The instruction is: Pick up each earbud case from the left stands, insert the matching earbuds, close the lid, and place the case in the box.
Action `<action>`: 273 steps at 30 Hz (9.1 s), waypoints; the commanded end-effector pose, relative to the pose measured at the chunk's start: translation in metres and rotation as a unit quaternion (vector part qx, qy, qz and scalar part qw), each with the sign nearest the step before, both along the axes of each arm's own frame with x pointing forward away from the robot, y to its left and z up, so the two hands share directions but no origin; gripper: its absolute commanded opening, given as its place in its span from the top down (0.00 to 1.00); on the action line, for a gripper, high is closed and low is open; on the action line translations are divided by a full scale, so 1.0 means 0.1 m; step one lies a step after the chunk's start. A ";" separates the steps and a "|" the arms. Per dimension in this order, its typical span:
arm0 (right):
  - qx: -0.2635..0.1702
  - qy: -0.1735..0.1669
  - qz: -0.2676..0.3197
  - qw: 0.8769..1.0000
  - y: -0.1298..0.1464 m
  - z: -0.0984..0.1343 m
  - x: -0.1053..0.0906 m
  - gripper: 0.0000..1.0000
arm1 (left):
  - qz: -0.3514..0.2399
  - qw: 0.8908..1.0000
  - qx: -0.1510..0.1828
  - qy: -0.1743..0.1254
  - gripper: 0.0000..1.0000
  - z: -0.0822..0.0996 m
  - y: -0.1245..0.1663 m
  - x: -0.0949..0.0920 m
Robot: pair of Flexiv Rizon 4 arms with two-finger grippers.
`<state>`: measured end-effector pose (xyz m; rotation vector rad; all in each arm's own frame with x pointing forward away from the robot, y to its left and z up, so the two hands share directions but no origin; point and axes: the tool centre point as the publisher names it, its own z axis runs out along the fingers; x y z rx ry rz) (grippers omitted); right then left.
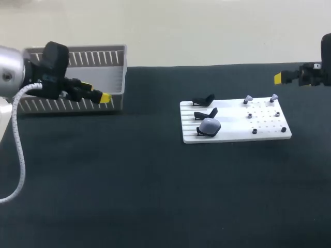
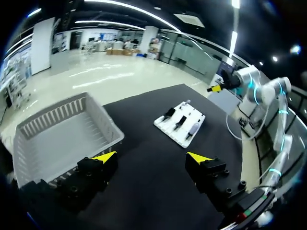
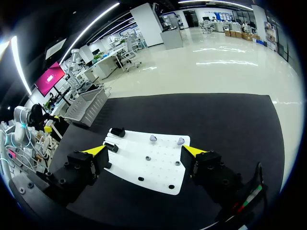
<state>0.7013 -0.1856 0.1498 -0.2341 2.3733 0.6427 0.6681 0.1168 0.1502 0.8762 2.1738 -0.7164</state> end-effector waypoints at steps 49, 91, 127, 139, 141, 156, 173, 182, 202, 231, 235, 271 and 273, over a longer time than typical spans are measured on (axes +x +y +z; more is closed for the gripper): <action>0.000 0.000 0.000 1.000 0.00 0.00 0.00 0.00 | -0.317 0.945 -0.007 -0.077 0.00 -0.44 -1.14 -0.09; 0.000 0.000 0.000 1.000 0.00 0.00 0.00 0.00 | -0.361 0.924 -0.048 -0.115 0.05 -1.05 -2.07 -0.13; 0.000 0.000 0.000 1.000 0.00 0.00 0.00 0.00 | -0.374 0.916 -0.094 -0.110 0.42 -1.21 -2.36 -0.10; 0.000 0.000 0.000 1.000 0.00 0.00 0.00 0.00 | -0.384 0.912 -0.094 -0.110 0.48 -1.19 -2.45 -0.03; 0.000 0.000 0.000 1.000 0.00 0.00 0.00 0.00 | -0.385 0.911 -0.094 -0.110 0.49 -1.19 -2.46 -0.03; 0.000 0.000 0.000 1.000 0.00 0.00 0.00 0.00 | -0.389 0.910 -0.096 -0.106 0.53 -1.23 -2.50 -0.02; 0.000 0.000 0.000 1.000 0.00 0.00 0.00 0.00 | -0.398 0.906 -0.100 -0.103 0.53 -1.26 -2.57 0.00; 0.000 0.000 0.000 1.000 0.00 0.00 0.00 0.00 | -0.402 0.904 -0.100 -0.101 0.54 -1.27 -2.59 0.02; 0.000 0.000 0.000 1.000 0.00 0.00 0.00 0.00 | -0.417 0.896 -0.112 -0.100 0.55 -1.26 -2.69 0.01; 0.000 0.000 0.000 1.000 0.00 0.00 0.00 0.00 | -0.411 0.884 -0.153 -0.164 1.00 -0.76 -2.63 -0.28; 0.000 0.000 0.000 1.000 0.00 0.00 0.00 0.00 | -0.397 0.885 -0.166 -0.177 1.00 -0.66 -2.62 -0.34; 0.000 0.000 0.000 1.000 0.00 0.00 0.00 0.00 | -0.368 0.866 -0.268 -0.205 1.00 -0.43 -2.65 -0.43; 0.000 0.000 0.000 1.000 0.00 0.00 0.00 0.00 | -0.364 0.868 -0.270 -0.205 1.00 -0.44 -2.64 -0.43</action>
